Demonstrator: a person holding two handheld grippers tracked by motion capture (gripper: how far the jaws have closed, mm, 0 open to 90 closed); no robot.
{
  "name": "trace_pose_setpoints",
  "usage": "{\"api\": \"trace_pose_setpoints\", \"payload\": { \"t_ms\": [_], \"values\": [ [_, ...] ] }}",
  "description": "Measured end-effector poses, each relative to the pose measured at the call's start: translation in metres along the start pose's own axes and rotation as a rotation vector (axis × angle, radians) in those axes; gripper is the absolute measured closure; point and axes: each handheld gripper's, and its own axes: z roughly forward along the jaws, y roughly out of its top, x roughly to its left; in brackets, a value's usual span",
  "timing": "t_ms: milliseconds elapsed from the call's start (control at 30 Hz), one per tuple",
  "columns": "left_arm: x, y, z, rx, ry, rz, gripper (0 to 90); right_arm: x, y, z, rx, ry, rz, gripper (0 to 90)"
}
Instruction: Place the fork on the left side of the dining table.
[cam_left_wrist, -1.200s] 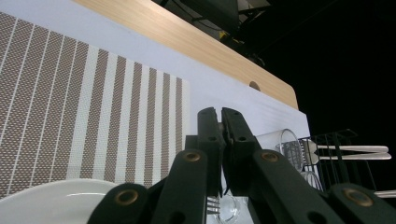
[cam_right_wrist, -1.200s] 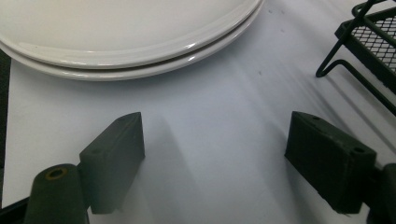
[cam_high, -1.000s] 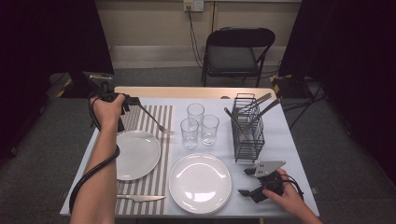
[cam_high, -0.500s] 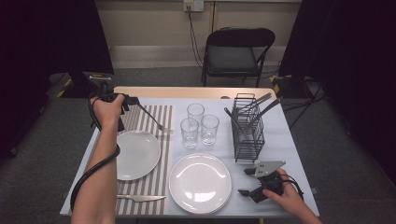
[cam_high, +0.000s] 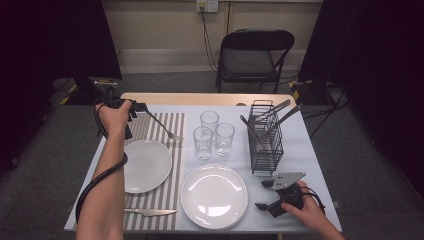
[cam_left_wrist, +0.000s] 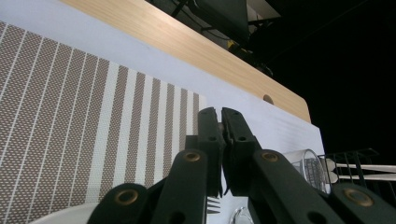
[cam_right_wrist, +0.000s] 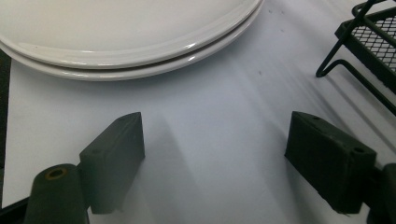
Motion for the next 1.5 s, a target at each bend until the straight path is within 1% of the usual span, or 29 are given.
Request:
{"api": "trace_pose_setpoints", "payload": {
  "t_ms": [33, 100, 167, 200, 233, 267, 300, 333, 400, 433, 467, 500, 567, 600, 633, 767, 800, 833, 867, 933, 1100, 1167, 1200, 1233, 1300, 1333, 1433, 1467, 1500],
  "values": [
    [0.0, 0.0, 0.001, -0.001, -0.001, -0.008, 87.2, 0.0, 0.0, 0.0, 0.0, 0.0, 0.0, 18.6],
    [0.003, 0.0, 0.001, -0.001, -0.01, -0.005, 87.2, 0.0, 0.0, 0.0, 0.0, 0.0, 0.0, 18.6],
    [0.005, 0.0, 0.002, 0.0, 0.004, -0.01, 87.2, 0.0, 0.0, 0.0, 0.0, -0.001, 0.001, 18.6],
    [0.006, 0.0, 0.002, 0.001, 0.007, -0.004, 87.2, 0.0, 0.0, 0.0, 0.0, 0.0, 0.0, 18.6],
    [0.007, 0.0, 0.002, -0.004, 0.005, -0.017, 87.2, 0.0, 0.0, 0.0, 0.0, 0.0, 0.001, 18.6],
    [0.008, 0.0, 0.001, -0.004, 0.003, -0.014, 87.2, 0.0, 0.0, 0.0, 0.0, 0.0, 0.0, 18.6],
    [0.01, 0.001, 0.001, -0.001, 0.006, 0.001, 87.2, 0.0, 0.0, 0.0, 0.001, 0.001, -0.002, 18.6],
    [0.01, 0.001, 0.002, -0.013, 0.012, -0.013, 87.2, 0.0, 0.0, 0.0, 0.001, 0.001, -0.001, 18.6],
    [0.013, 0.001, 0.002, -0.014, 0.006, -0.016, 87.2, 0.0, 0.0, 0.0, 0.001, 0.0, -0.002, 18.6],
    [0.014, 0.001, 0.002, -0.01, 0.01, -0.021, 87.1, 0.0, 0.0, 0.0, 0.001, 0.001, -0.001, 18.6],
    [0.015, 0.002, 0.002, -0.004, 0.014, -0.015, 87.2, 0.0, 0.0, 0.0, 0.001, 0.001, -0.002, 18.6],
    [0.015, 0.002, 0.003, -0.018, 0.006, -0.026, 87.2, 0.0, 0.0, 0.0, 0.0, 0.0, 0.0, 18.6],
    [0.016, 0.003, 0.002, -0.009, 0.003, -0.02, 87.2, 0.0, 0.0, 0.0, 0.0, 0.0, 0.001, 18.6],
    [0.017, 0.003, 0.002, -0.006, 0.011, -0.014, 87.2, 0.0, 0.0, 0.0, 0.0, 0.0, 0.0, 18.6],
    [0.017, 0.003, 0.002, -0.02, 0.017, -0.014, 87.2, 0.0, 0.0, 0.0, 0.0, 0.0, 0.001, 18.6],
    [0.018, 0.004, 0.002, -0.024, 0.01, -0.02, 87.2, 0.0, 0.0, 0.0, 0.0, 0.0, 0.001, 18.6],
    [0.019, 0.004, 0.003, -0.024, 0.024, -0.021, 87.1, 0.0, 0.0, 0.0, 0.0, 0.0, 0.001, 18.6],
    [0.02, 0.004, 0.003, -0.024, 0.017, -0.027, 87.1, 0.0, 0.0, 0.0, -0.001, 0.0, 0.0, 18.6],
    [0.021, 0.004, 0.003, -0.018, 0.026, -0.021, 87.2, 0.0, 0.0, 0.0, -0.001, -0.002, 0.001, 18.6],
    [0.023, 0.004, 0.004, -0.022, 0.017, -0.019, 87.1, 0.0, 0.0, 0.0, 0.0, 0.0, 0.001, 18.6],
    [0.026, 0.004, 0.005, -0.027, 0.033, -0.025, 87.0, 0.0, 0.0, 0.0, -0.002, 0.0, -0.001, 18.6],
    [0.027, 0.004, 0.006, -0.032, 0.022, -0.024, 87.0, 0.0, 0.0, 0.0, -0.001, 0.001, 0.0, 18.6],
    [0.027, 0.004, 0.007, -0.035, 0.034, -0.032, 87.0, 0.0, 0.0, 0.0, -0.001, 0.001, -0.001, 18.6],
    [0.027, 0.004, 0.008, -0.034, 0.033, -0.038, 87.0, 0.0, 0.0, 0.0, -0.001, 0.001, 0.001, 18.6],
    [0.029, 0.004, 0.009, -0.029, 0.036, -0.028, 87.0, 0.0, 0.0, 0.0, 0.0, 0.001, 0.001, 18.6],
    [0.029, 0.004, 0.009, -0.032, 0.027, -0.033, 86.9, 0.0, 0.0, 0.0, 0.0, 0.001, 0.0, 18.6],
    [0.029, 0.004, 0.009, -0.035, 0.029, -0.032, 86.6, 0.0, 0.0, 0.0, 0.0, 0.002, -0.001, 18.6],
    [0.03, 0.004, 0.009, -0.028, 0.036, -0.023, 86.6, 0.0, 0.0, 0.0, 0.0, 0.002, -0.001, 18.6],
    [0.03, 0.004, 0.009, -0.036, 0.029, -0.032, 86.8, 0.0, 0.0, 0.0, -0.001, 0.002, -0.002, 18.6]
  ]
}}
